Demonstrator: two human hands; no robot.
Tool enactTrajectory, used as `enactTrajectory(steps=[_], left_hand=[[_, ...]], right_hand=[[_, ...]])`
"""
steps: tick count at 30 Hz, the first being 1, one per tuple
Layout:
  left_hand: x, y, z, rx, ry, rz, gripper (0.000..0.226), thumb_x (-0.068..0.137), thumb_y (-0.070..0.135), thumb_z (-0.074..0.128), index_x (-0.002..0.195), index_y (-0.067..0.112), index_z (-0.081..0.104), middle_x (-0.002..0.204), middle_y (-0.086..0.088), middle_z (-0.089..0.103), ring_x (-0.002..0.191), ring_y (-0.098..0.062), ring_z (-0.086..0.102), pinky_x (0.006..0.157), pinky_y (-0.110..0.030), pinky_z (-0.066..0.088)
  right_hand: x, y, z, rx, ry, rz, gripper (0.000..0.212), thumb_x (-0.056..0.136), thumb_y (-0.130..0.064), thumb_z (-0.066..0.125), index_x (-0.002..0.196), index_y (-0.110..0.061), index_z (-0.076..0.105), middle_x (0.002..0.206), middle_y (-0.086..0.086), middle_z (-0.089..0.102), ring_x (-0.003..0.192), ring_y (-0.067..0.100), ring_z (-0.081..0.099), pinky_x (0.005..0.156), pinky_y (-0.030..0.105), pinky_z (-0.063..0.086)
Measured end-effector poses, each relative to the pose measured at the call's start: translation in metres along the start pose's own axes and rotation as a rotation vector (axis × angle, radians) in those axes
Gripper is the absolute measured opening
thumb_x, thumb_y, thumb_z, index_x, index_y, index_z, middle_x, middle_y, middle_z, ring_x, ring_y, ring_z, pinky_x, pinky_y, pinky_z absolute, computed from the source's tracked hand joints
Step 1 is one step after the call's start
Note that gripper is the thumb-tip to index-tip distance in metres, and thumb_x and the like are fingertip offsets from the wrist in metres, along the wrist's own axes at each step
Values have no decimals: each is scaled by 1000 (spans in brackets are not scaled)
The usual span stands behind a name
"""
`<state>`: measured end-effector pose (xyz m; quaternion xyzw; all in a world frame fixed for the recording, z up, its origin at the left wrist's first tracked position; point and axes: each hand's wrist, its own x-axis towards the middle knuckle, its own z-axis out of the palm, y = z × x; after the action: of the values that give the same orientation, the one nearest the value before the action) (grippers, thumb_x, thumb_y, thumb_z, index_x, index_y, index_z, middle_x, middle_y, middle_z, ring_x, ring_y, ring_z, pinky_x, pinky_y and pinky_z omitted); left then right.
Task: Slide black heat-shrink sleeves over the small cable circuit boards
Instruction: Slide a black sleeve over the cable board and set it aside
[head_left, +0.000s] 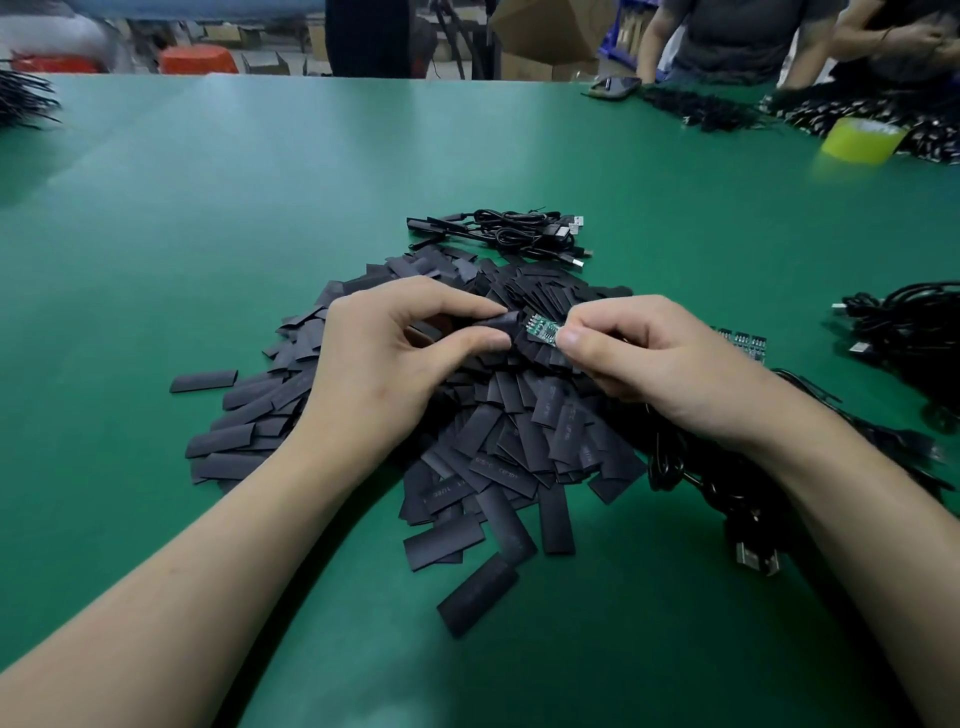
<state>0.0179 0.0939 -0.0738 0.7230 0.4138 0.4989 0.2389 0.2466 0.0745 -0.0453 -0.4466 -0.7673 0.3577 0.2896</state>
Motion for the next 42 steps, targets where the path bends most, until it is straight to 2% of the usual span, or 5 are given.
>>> enactTrajectory(steps=[9,14,22,31,42], left_hand=[[1,0,-2,38,-80,84,19,79,27,85,97,27,80,92,8,75,87,-15,70,70,-38,55],[3,-1,-8,133,-166,166,20,80,27,85,99,21,82,92,7,74,82,-13,67,69,-30,52],[4,0,-11,296,-219,309,21,82,26,85,101,17,82,94,5,73,82,-15,67,73,-38,55],[3,3,-9,180,-232,159,21,82,28,83,102,20,81,93,8,74,85,-9,68,78,-36,54],[0,8,-5,212,-279,273,21,83,28,84,101,17,82,94,5,73,85,-10,68,76,-31,53]], right_hand=[[0,1,0,-73,-43,7,39,97,-42,50,65,-20,47,58,-10,35,53,3,31,53,21,24],[0,2,0,-74,-57,39,40,98,-42,51,63,-22,48,57,-10,36,51,4,31,50,19,25],[-1,4,1,-65,-87,57,43,100,-39,51,67,-14,43,57,-11,36,51,4,30,49,17,26],[-2,0,2,-156,-115,15,42,104,-34,53,71,-9,48,59,-10,36,52,3,34,51,17,27],[-3,-2,2,-236,-123,58,39,102,-34,55,67,-18,53,58,-9,39,53,6,34,52,27,27]])
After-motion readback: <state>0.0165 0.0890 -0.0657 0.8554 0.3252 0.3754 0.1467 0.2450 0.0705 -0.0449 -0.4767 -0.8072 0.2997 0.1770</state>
